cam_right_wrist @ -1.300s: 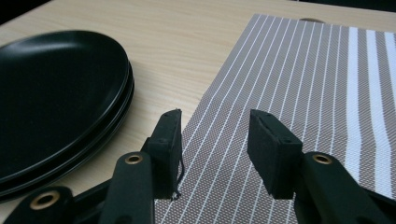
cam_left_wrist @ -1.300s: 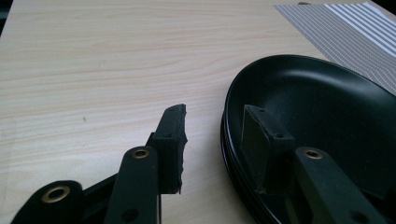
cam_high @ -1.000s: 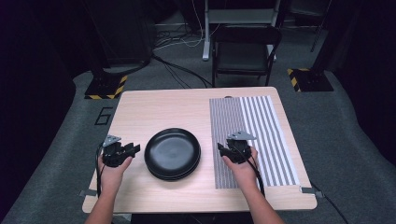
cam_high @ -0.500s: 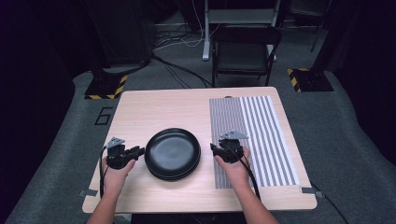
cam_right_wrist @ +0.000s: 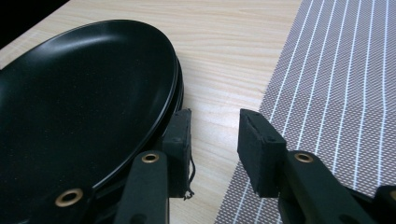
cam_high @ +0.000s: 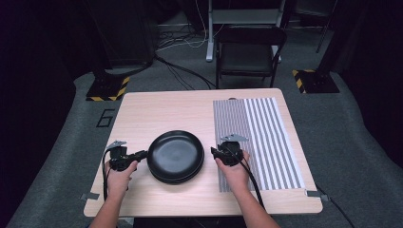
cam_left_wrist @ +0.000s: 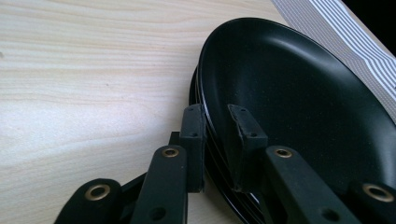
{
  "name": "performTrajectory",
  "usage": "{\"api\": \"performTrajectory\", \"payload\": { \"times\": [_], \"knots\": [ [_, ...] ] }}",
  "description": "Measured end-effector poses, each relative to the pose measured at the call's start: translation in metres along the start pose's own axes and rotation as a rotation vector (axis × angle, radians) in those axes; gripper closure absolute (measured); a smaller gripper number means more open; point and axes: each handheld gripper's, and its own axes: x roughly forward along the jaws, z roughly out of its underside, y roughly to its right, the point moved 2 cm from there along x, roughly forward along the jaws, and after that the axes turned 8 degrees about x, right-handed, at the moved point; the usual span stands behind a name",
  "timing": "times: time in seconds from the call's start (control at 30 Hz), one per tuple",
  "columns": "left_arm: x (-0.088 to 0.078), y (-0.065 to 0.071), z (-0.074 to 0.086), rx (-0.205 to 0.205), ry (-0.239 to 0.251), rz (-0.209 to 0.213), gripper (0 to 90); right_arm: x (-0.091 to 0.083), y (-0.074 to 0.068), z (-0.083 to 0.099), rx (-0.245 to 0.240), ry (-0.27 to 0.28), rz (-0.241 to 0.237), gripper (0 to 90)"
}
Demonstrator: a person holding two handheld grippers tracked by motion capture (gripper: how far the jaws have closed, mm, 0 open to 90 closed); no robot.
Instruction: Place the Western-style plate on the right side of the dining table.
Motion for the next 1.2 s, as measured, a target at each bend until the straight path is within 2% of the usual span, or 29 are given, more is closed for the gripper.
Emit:
{"api": "performTrajectory", "payload": {
  "times": [0.13, 0.2, 0.37, 0.6, 0.67, 0.73, 0.83, 0.93, 1.0, 1.2],
  "knots": [
    [0.003, 0.001, 0.001, -0.027, -0.006, 0.01, 80.8, 0.001, -0.001, 0.0, 0.016, -0.001, -0.011, 64.9],
    [0.003, 0.001, 0.001, -0.027, -0.006, 0.002, 81.7, 0.001, -0.001, 0.001, 0.034, -0.004, -0.011, 64.6],
    [0.005, 0.001, 0.003, -0.055, -0.007, 0.011, 80.6, 0.005, -0.003, 0.002, 0.044, -0.006, -0.015, 64.6],
    [0.007, 0.0, 0.004, -0.075, -0.001, 0.018, 79.9, 0.014, -0.01, 0.006, 0.089, -0.032, -0.05, 68.5],
    [0.007, 0.0, 0.004, -0.076, 0.0, 0.017, 80.0, 0.015, -0.01, 0.006, 0.098, -0.03, -0.055, 69.2],
    [0.006, 0.001, 0.004, -0.061, 0.006, 0.006, 80.5, 0.017, -0.011, 0.005, 0.149, -0.017, -0.085, 70.9],
    [0.006, 0.002, 0.003, -0.045, 0.008, 0.004, 82.8, 0.02, -0.012, 0.004, 0.177, -0.032, -0.111, 71.4],
    [0.005, 0.006, 0.003, -0.036, 0.003, 0.017, 83.8, 0.021, -0.012, 0.004, 0.188, -0.036, -0.121, 71.6],
    [0.006, 0.007, 0.003, -0.021, 0.002, 0.008, 83.6, 0.023, -0.013, 0.005, 0.195, -0.049, -0.127, 72.0],
    [0.006, 0.008, 0.003, -0.038, 0.008, 0.006, 83.6, 0.023, -0.017, 0.008, 0.207, -0.066, -0.134, 73.6]
  ]
}}
